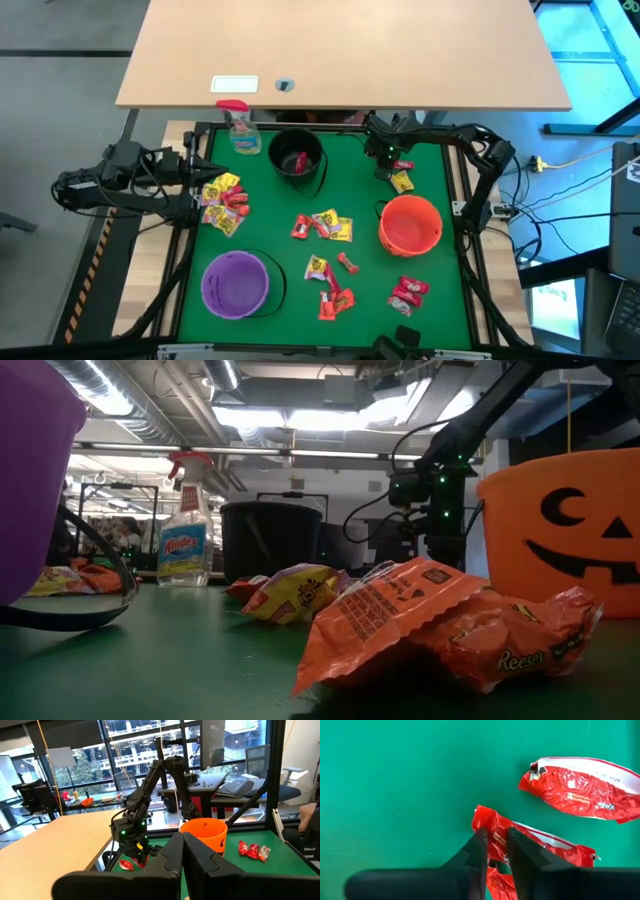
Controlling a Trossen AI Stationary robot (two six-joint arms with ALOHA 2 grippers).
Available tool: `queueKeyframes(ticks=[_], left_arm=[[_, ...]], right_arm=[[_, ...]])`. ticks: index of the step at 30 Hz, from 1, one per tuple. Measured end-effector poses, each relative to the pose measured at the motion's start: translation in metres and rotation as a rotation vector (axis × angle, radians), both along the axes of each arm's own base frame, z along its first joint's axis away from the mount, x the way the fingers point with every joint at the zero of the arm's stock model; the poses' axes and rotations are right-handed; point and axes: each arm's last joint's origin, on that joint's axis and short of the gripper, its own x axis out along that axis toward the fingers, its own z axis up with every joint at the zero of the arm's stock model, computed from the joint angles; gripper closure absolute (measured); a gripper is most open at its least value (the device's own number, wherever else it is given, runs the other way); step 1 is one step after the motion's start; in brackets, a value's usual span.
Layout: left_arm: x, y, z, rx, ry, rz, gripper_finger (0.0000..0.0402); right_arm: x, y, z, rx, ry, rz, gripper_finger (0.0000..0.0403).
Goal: Sort candy
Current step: Put the red candy into the black bucket
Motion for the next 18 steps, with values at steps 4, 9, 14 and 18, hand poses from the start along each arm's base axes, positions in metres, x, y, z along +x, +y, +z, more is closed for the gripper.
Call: queueKeyframes(ticks=[4,9,14,18], left_arm=[[0.000,0.000,0.000,0.000,0.000,0.010,0.0401],[0.000,0.001,0.000,-0.003,0.000,0.034,0.0401],[0.000,0.001,0.000,-0.004,-0.001,0.040,0.0401],[0.000,0.002,0.000,-0.027,-0.005,0.060,0.0401]], right_arm=[[0.000,0.000,0.000,0.002,0.002,0.001,0.0386],[-0.003,0.002,0.003,0.006,0.014,-0.027,0.0401],[-0.008,0.006,0.016,0.001,0.005,-0.035,0.0403],[-0.012,0.009,0.033,-0.026,-0.034,-0.041,0.0403]])
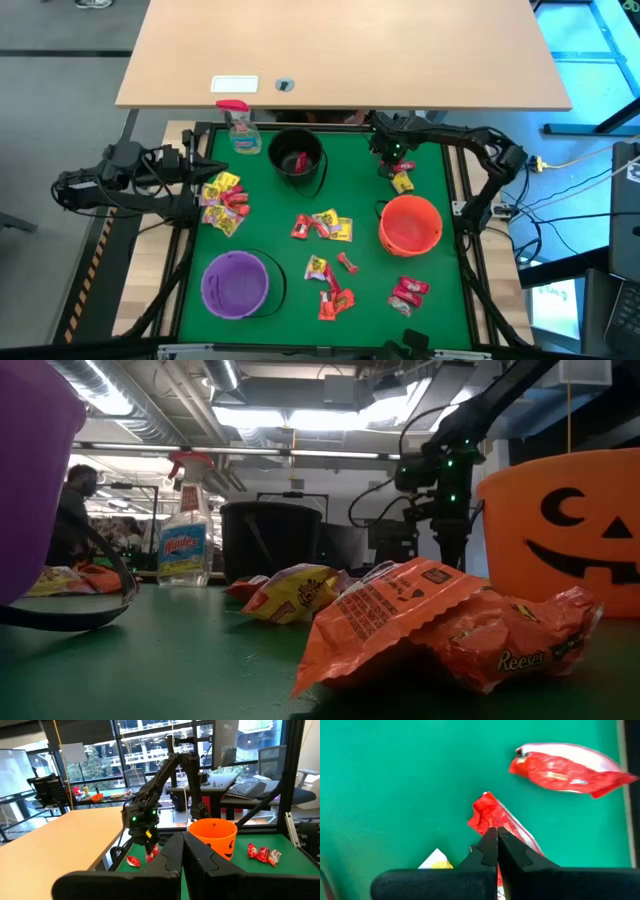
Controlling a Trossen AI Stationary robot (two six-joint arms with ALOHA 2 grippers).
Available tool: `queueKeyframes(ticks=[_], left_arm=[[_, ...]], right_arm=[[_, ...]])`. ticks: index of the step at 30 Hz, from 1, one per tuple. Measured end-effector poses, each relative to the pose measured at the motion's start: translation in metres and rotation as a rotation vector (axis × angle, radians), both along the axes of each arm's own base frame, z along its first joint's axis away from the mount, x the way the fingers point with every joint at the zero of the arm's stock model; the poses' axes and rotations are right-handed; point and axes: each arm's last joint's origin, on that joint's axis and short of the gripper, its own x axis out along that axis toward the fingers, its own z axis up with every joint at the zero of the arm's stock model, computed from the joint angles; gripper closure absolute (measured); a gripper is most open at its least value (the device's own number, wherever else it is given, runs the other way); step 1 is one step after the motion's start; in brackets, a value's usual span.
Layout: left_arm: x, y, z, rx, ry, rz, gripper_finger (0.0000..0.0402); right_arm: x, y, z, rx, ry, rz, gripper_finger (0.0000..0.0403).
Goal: Sort candy
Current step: Put the red candy into the black bucket
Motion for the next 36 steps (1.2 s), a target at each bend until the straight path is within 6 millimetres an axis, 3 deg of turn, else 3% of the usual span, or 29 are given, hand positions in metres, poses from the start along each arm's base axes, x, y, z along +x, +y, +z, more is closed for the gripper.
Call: queueKeyframes(ticks=[8,11,14,21,25,29,36], left_arm=[[0.000,0.000,0.001,-0.002,-0.009,0.001,0.0401],[0.000,0.000,0.002,-0.002,-0.024,0.001,0.0401],[0.000,0.000,0.003,-0.002,-0.034,0.001,0.0401],[0.000,0.000,0.004,-0.003,-0.038,0.000,0.0401],[0.000,0.000,0.004,-0.003,-0.038,-0.001,0.0401],[0.000,0.000,0.004,-0.004,-0.038,-0.001,0.0401],[0.000,0.000,0.004,-0.004,-0.037,-0.001,0.0401]], right_arm=[[-0.008,0.006,0.036,-0.083,-0.120,-0.017,0.0403],[-0.007,0.007,0.037,-0.051,-0.156,-0.007,0.0400],[-0.005,0.006,0.035,-0.033,-0.170,0.007,0.0373],[0.000,0.003,0.016,0.018,-0.111,0.002,0.0246],[0.003,0.000,0.000,0.045,-0.062,0.000,0.0195],[0.006,-0.003,-0.017,0.080,-0.013,-0.001,0.0179],[0.009,-0.007,-0.038,0.053,0.081,-0.001,0.0198]])
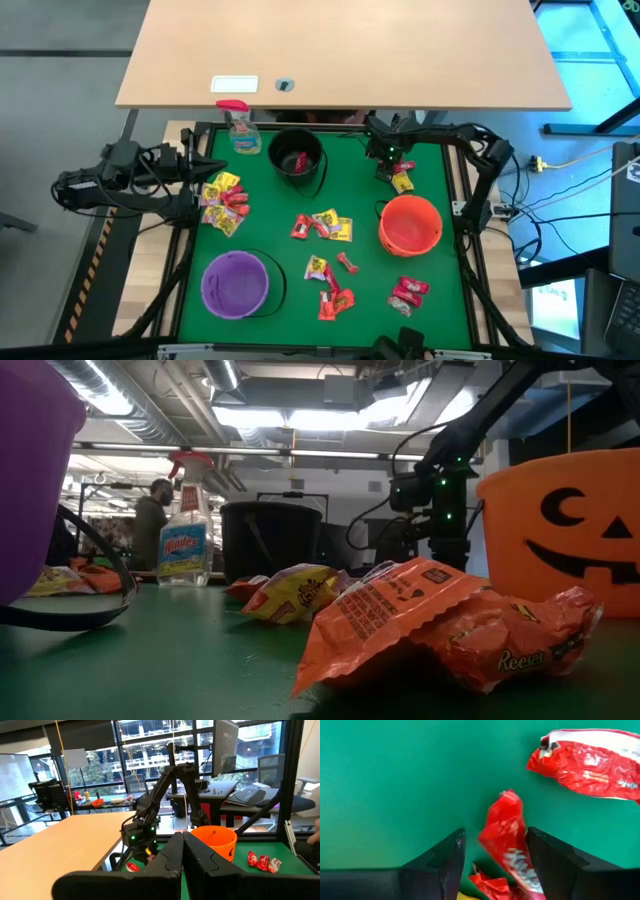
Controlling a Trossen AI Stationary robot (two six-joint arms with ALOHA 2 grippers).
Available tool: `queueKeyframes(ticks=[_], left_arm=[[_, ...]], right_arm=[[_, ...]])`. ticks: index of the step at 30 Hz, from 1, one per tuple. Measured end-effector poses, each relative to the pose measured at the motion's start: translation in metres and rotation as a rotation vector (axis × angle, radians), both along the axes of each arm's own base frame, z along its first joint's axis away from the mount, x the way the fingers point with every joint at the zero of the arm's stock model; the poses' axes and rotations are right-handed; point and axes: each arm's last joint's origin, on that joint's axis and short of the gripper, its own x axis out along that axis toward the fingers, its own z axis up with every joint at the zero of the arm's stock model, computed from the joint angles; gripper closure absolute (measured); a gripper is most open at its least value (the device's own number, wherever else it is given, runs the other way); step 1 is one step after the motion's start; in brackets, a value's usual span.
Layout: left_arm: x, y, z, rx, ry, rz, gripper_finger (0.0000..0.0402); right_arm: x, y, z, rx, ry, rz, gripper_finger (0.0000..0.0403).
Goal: Sort candy
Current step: Put the red candy into the black bucket
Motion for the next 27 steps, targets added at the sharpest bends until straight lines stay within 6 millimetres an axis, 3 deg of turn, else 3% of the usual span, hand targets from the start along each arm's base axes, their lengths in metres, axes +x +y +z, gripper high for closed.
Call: queueKeyframes(ticks=[7,20,27], left_arm=[[0.0000,0.0000,0.0000,0.000,0.000,0.000,0.0401],[0.0000,0.0000,0.0000,0.000,0.000,0.000,0.0401],[0.0000,0.0000,0.0000,0.001,0.000,0.000,0.0401]], right_arm=[[0.0006,-0.0001,-0.0009,0.002,0.000,0.003,0.0242],[0.0010,-0.0009,-0.0001,-0.012,-0.001,0.000,0.0385],[-0.0027,0.0006,0.0068,-0.036,0.005,-0.049,0.0396]])
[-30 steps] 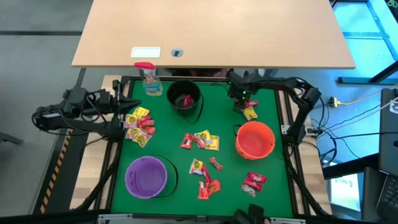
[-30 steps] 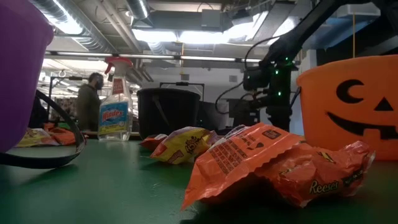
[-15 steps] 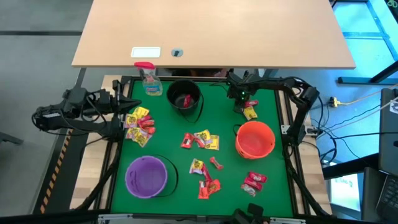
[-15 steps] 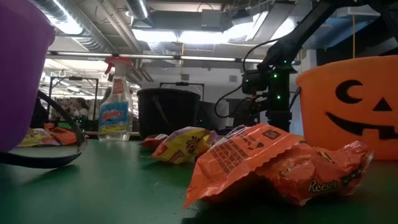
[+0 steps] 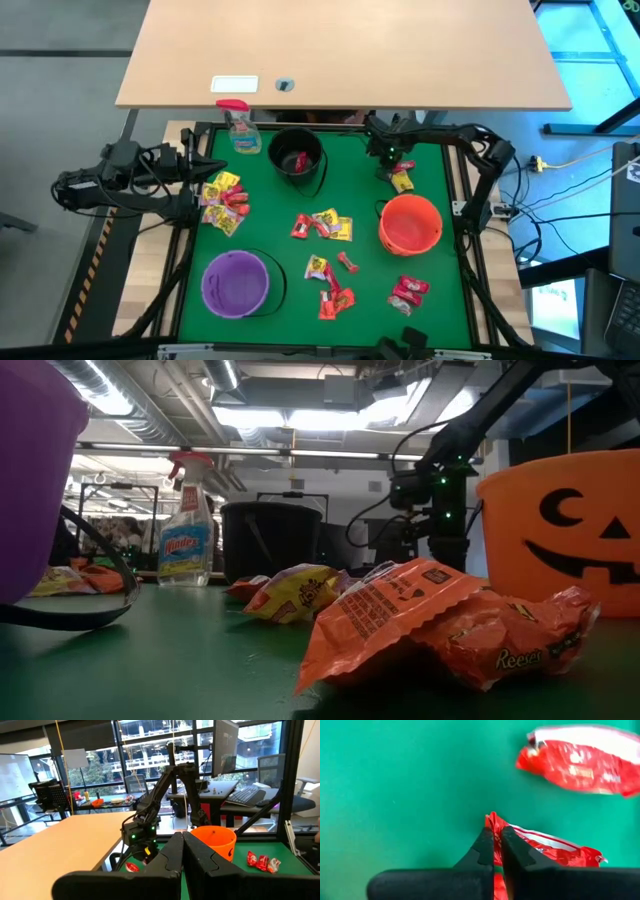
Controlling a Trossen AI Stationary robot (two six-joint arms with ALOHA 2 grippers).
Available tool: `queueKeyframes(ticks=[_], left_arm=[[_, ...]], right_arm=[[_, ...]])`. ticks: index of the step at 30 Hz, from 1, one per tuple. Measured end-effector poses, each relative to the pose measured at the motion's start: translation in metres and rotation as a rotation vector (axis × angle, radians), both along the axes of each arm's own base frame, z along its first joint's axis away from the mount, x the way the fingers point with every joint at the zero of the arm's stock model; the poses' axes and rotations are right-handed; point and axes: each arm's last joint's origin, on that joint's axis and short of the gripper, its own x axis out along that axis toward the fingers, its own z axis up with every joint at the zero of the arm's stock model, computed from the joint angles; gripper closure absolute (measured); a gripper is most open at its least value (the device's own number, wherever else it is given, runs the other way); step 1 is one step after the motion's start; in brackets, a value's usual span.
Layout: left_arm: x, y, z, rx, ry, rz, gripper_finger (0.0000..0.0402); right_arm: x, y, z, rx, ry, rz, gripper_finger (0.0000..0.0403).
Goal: Sort candy
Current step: Put the red candy into the black bucket
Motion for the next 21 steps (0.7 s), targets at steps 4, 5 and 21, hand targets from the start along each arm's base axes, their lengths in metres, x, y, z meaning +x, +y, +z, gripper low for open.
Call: queueKeyframes(ticks=[4,5,21], left_arm=[[0.000,0.000,0.000,0.000,0.000,0.000,0.0401],[0.000,0.000,0.000,0.000,0.000,0.000,0.0401],[0.000,0.000,0.001,-0.023,-0.015,-0.002,0.0401]], right_arm=[[-0.003,0.002,0.018,-0.021,-0.020,-0.026,0.0398],[-0.003,0.002,0.022,-0.026,-0.027,-0.032,0.0399],[0.002,0.014,0.141,-0.090,-0.599,0.050,0.0396]])
